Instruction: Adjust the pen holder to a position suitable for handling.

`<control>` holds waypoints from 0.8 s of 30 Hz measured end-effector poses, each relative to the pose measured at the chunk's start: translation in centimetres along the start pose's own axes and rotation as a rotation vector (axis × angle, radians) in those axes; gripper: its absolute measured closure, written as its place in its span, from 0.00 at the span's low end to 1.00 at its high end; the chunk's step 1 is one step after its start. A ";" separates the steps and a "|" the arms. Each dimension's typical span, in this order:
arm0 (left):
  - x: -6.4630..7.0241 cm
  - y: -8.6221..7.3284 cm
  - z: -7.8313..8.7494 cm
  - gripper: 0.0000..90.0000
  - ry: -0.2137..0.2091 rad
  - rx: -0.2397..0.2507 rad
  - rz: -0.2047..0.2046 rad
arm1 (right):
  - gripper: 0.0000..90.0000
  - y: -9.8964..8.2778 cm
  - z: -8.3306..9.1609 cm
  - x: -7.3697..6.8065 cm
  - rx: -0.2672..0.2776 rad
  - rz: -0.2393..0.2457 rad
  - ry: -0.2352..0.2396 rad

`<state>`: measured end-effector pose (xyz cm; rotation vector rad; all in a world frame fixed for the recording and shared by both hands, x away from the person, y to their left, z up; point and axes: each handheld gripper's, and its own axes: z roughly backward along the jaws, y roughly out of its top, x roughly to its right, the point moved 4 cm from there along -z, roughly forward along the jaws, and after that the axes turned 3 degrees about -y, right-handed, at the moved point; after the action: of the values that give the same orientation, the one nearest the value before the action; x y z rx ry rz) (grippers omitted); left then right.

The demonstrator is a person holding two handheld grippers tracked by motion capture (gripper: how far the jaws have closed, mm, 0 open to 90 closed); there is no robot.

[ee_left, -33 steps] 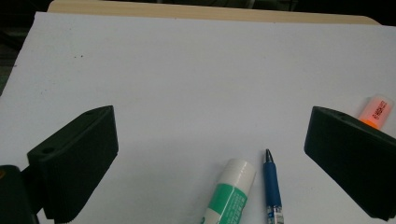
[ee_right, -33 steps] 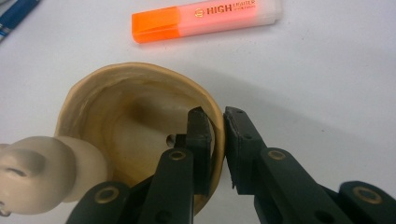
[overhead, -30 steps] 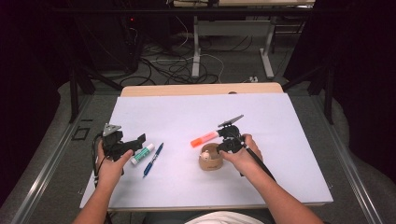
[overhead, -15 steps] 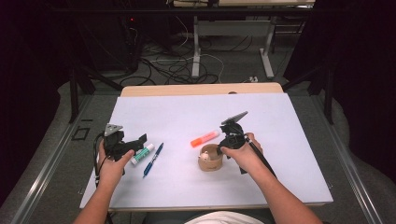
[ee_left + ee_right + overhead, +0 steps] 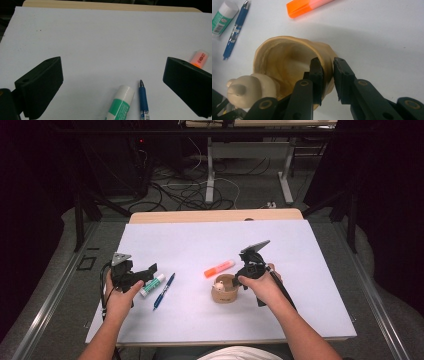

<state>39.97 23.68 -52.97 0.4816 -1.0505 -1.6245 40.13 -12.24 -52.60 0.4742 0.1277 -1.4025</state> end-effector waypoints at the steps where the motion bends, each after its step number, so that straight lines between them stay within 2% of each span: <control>1: 0.0 0.0 0.0 0.03 0.001 0.000 0.000 | 0.83 0.0 0.0 0.0 0.003 0.000 0.013; 3: 0.0 0.0 0.1 0.03 0.002 -0.001 0.001 | 0.82 0.0 -0.1 -0.1 0.027 0.017 0.033; 5: 0.0 0.0 0.0 0.03 0.002 -0.001 0.003 | 0.82 -0.1 -0.1 -0.1 0.028 0.018 0.035; 6: 0.0 0.0 0.0 0.03 0.002 -0.001 0.003 | 0.82 -0.1 -0.1 0.0 0.037 0.050 0.038; 8: 0.0 0.0 0.0 0.03 0.003 -0.001 0.002 | 0.80 -0.2 0.2 -0.1 0.037 0.058 0.043; 9: 0.0 0.0 0.0 0.03 0.003 -0.001 0.002 | 0.78 -0.2 0.5 -0.1 0.048 0.056 0.056; 10: 0.0 0.0 0.0 0.03 0.002 -0.001 0.002 | 0.76 -0.1 0.7 0.0 0.062 0.098 0.054; 11: 0.0 0.0 0.0 0.03 0.002 -0.002 0.002 | 0.75 -0.1 0.9 0.0 0.095 0.101 0.070; 14: 0.0 0.0 0.0 0.03 0.002 0.000 0.001 | 0.71 0.1 1.6 0.3 0.160 0.163 0.103; 16: 0.0 0.0 0.0 0.03 0.002 0.000 0.000 | 0.69 0.3 2.1 0.5 0.199 0.178 0.127; 20: 0.0 0.0 0.0 0.03 0.002 0.003 -0.002 | 0.66 0.6 2.8 0.8 0.221 0.207 0.136; 24: 0.0 0.0 -0.1 0.03 0.001 0.003 -0.002 | 0.64 1.0 3.2 1.2 0.261 0.268 0.131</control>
<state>40.00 23.64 -53.00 0.4853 -1.0520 -1.6247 40.71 -14.55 -49.87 0.7718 -0.0143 -1.1287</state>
